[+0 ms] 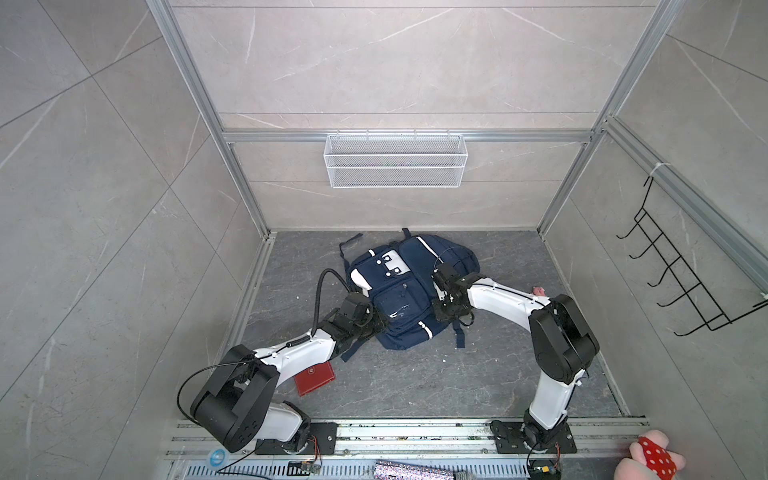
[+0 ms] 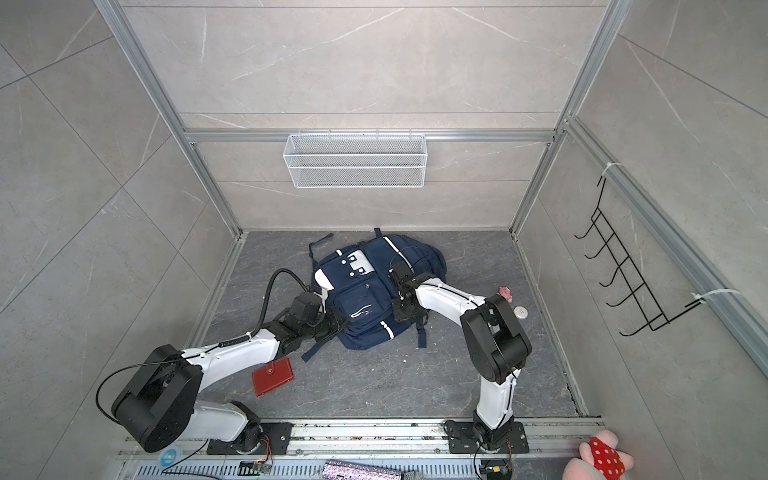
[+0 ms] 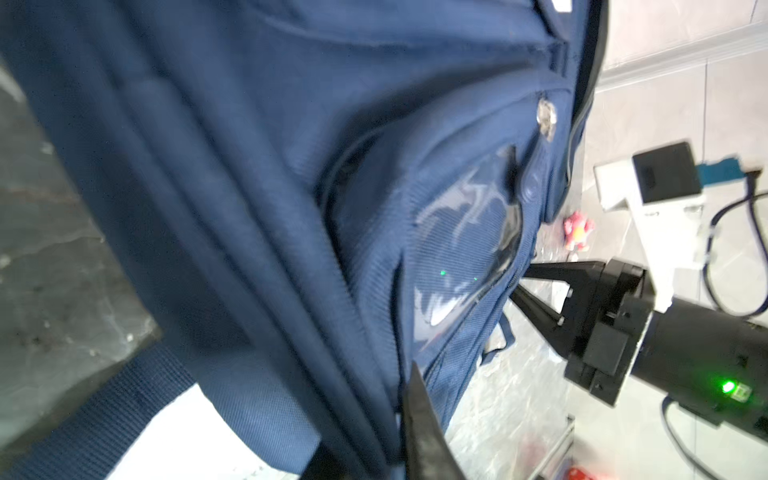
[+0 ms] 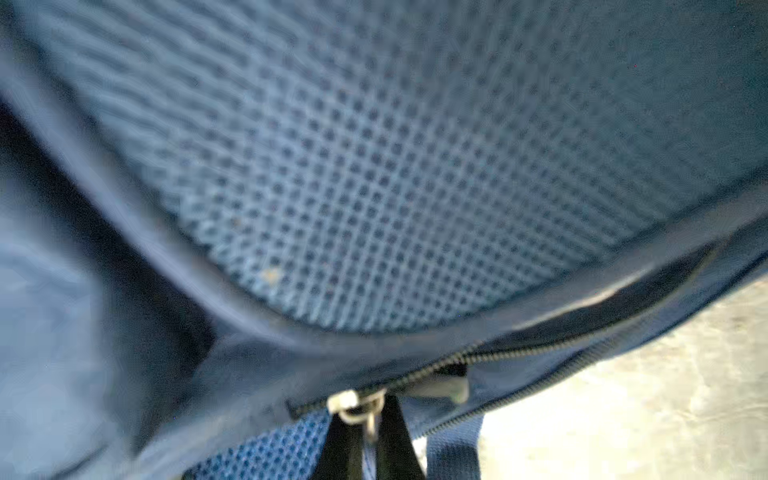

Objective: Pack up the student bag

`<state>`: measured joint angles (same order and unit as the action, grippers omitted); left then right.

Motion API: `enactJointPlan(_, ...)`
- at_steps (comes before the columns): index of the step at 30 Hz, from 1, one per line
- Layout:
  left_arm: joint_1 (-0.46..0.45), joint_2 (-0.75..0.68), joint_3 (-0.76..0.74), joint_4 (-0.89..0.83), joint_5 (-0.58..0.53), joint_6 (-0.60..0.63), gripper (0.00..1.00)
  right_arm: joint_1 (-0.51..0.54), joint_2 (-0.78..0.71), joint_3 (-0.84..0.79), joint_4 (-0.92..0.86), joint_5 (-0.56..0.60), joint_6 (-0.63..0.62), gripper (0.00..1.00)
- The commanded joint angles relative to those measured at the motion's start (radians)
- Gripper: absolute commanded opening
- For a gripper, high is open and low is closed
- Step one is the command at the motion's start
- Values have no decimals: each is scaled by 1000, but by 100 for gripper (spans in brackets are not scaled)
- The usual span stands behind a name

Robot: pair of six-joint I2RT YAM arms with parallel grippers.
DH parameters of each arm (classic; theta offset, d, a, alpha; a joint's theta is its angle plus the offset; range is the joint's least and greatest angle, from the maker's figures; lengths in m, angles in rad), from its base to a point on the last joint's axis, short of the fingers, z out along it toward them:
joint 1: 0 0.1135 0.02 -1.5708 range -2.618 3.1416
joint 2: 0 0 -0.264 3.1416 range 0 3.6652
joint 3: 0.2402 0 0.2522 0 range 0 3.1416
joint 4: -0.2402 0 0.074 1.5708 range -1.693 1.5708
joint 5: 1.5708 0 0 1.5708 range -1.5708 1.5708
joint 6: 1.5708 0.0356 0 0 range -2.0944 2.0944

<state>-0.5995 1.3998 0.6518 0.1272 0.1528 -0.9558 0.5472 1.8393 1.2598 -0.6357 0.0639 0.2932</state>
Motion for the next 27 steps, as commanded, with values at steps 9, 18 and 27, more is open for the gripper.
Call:
enactJointPlan(9,110,-35,8,-148,-41,96,0,-86,-234,-152,-17,-101,-77,0)
enactJointPlan(18,280,-104,-1,-221,31,203,0,-165,-309,-211,-72,-104,-124,0)
enactJointPlan(27,412,-79,123,-369,-2,338,0,-242,-358,-241,-71,-98,-125,0)
